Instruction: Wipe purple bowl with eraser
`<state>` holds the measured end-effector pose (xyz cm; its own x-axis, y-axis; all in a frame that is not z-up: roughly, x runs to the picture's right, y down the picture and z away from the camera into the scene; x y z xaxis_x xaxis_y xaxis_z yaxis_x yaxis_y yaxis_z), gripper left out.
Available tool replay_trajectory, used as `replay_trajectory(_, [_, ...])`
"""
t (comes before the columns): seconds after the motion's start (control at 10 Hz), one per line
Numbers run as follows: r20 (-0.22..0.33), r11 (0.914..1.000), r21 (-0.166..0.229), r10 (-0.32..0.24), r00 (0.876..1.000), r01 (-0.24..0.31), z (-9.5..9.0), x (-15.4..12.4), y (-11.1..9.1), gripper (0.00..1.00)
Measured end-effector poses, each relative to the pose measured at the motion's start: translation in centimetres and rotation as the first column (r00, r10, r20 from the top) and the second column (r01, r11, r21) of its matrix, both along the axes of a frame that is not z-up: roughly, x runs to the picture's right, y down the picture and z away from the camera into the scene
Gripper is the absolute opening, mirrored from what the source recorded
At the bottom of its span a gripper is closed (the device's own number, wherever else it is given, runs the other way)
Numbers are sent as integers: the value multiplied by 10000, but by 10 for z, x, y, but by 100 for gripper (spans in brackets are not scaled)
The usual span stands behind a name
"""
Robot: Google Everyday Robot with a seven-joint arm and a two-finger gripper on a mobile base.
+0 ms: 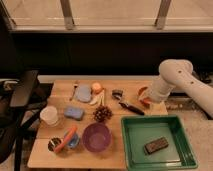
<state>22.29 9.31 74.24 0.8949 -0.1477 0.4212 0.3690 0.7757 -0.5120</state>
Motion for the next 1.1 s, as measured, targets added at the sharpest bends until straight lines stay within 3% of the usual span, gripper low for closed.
replay_trajectory(0.6, [47,9999,16,-141,9999,141,-2,0,6,62])
replay_trajectory(1.1, [-85,9993,-154,-332,9994,331,-14,18,49,62])
